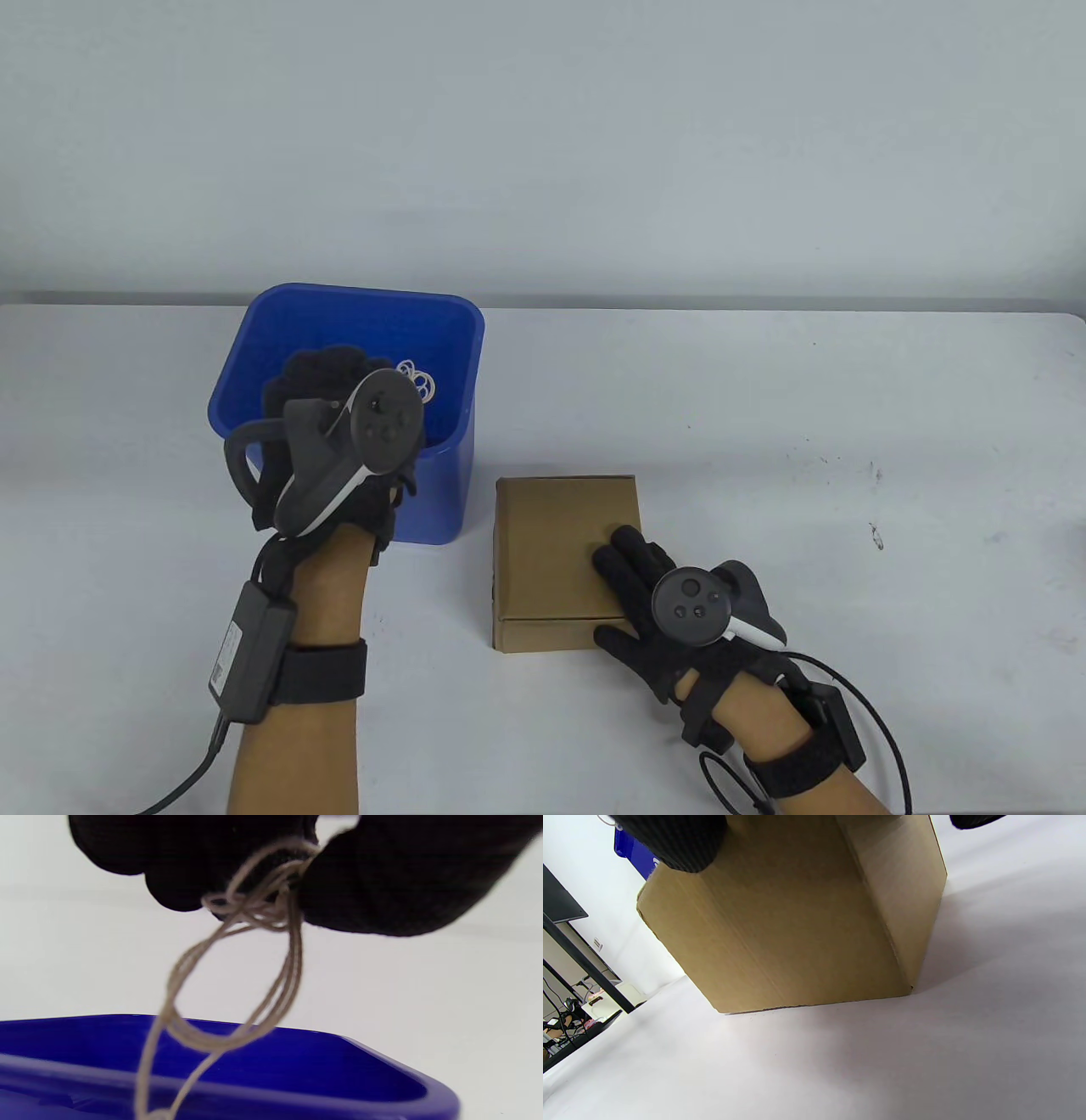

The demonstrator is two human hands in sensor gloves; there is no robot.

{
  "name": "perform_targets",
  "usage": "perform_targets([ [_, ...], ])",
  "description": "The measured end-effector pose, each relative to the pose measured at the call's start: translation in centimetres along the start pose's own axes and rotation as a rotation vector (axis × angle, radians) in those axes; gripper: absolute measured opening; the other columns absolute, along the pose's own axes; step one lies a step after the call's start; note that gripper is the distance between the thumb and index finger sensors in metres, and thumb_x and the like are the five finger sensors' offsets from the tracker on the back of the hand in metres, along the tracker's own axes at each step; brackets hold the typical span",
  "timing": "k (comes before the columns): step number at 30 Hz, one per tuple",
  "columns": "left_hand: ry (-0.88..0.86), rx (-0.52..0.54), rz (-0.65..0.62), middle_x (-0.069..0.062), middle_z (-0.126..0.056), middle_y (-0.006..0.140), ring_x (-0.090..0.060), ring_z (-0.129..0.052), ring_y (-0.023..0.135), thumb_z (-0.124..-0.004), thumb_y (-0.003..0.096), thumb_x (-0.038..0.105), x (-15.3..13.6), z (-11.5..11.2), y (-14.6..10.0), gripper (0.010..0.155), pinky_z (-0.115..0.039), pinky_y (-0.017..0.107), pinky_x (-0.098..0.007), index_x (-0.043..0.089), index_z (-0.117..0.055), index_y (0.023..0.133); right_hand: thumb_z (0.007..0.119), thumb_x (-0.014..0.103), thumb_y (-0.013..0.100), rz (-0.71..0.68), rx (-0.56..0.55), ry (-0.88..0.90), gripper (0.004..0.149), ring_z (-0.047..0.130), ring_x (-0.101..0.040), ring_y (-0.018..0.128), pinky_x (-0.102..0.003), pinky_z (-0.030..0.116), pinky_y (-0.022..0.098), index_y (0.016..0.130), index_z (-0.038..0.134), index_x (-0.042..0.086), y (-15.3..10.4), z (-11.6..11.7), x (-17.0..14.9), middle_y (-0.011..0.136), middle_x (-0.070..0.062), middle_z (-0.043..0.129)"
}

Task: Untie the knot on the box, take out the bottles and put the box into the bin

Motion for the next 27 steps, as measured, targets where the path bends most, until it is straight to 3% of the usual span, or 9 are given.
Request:
perform_targets([
  [3,-0.007,-0.001,0.021,-0.005,-0.081,0.093,-0.042,-0.076,0.088,-0.090,0.0411,0.041,0.0,-0.3,1.3,0.039,-0.065,0.068,-0.061,0.022,-0.089,0.075,0.061,0.050,0.052,0.000,0.000,0.001,0.080,0.024,-0.065,0.095,-0.071,0.040,0.064,0.105,0.008,0.021,0.0,0.0,0.0,0.106,-0.009,-0.010],
  [8,-0.007,0.083,-0.001,-0.004,-0.080,0.093,-0.041,-0.076,0.088,-0.089,0.0411,0.042,0.6,0.5,2.9,0.039,-0.065,0.068,-0.060,0.022,-0.089,0.075,0.060,0.050,0.052,-0.002,0.003,0.000,0.080,0.024,-0.066,0.095,-0.072,0.040,0.064,0.105,0.008,0.021,0.0,0.0,0.0,0.106,-0.008,-0.010],
  [13,-0.008,0.011,0.084,-0.004,-0.079,0.095,-0.041,-0.075,0.091,-0.091,0.0434,0.039,-0.4,-0.5,3.9,0.040,-0.064,0.069,-0.061,0.022,-0.089,0.080,0.060,0.050,0.052,-0.002,0.007,-0.002,0.080,0.024,-0.065,0.095,-0.072,0.040,0.064,0.105,0.008,0.021,0.0,0.0,0.0,0.106,-0.008,-0.010],
  [14,-0.006,-0.025,0.098,-0.005,-0.076,0.100,-0.043,-0.071,0.093,-0.091,0.0445,0.035,-0.5,-0.9,4.0,0.044,-0.061,0.070,-0.063,0.020,-0.088,0.086,0.060,0.050,0.052,-0.002,0.008,-0.002,0.080,0.024,-0.065,0.095,-0.071,0.040,0.064,0.105,0.008,0.021,0.0,0.0,0.0,0.106,-0.008,-0.010],
  [16,0.029,-0.152,0.129,-0.011,-0.056,0.114,-0.047,-0.058,0.101,-0.094,0.0436,0.042,-0.8,-1.8,4.1,0.072,-0.054,0.073,-0.063,0.015,-0.070,0.106,0.061,0.050,0.052,-0.002,0.009,-0.002,0.080,0.024,-0.065,0.095,-0.071,0.040,0.064,0.105,0.008,0.021,0.0,0.0,0.0,0.106,-0.009,-0.010],
  [17,0.036,-0.166,0.132,-0.012,-0.050,0.116,-0.048,-0.055,0.103,-0.096,0.0427,0.043,-0.9,-1.9,4.0,0.080,-0.053,0.074,-0.063,0.014,-0.064,0.110,0.061,0.050,0.052,-0.002,0.009,-0.002,0.081,0.024,-0.065,0.095,-0.072,0.040,0.064,0.105,0.008,0.021,0.0,0.0,0.0,0.106,-0.008,-0.010],
  [19,0.016,-0.116,0.112,-0.013,-0.055,0.115,-0.049,-0.060,0.101,-0.097,0.0413,0.042,-0.8,-1.6,3.8,0.079,-0.057,0.072,-0.063,0.013,-0.068,0.108,0.061,0.050,0.052,-0.001,0.010,-0.003,0.080,0.024,-0.065,0.095,-0.072,0.040,0.064,0.105,0.008,0.021,0.0,0.0,0.0,0.106,-0.009,-0.010],
  [27,-0.012,-0.125,0.087,-0.012,-0.060,0.112,-0.048,-0.064,0.098,-0.097,0.0418,0.042,-0.7,-1.4,2.9,0.074,-0.059,0.070,-0.061,0.014,-0.071,0.105,0.060,0.050,0.052,0.000,0.009,-0.002,0.080,0.024,-0.066,0.095,-0.072,0.040,0.064,0.105,0.008,0.021,0.0,0.0,0.0,0.106,-0.009,-0.010],
])
Point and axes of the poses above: the tracker on the back of each hand, its own x axis roughly to the thumb side, its own y axis roughly from the wrist to the fingertips, z = x × y, the point moved 4 cm from there along y, roughly from the wrist to the fingertips
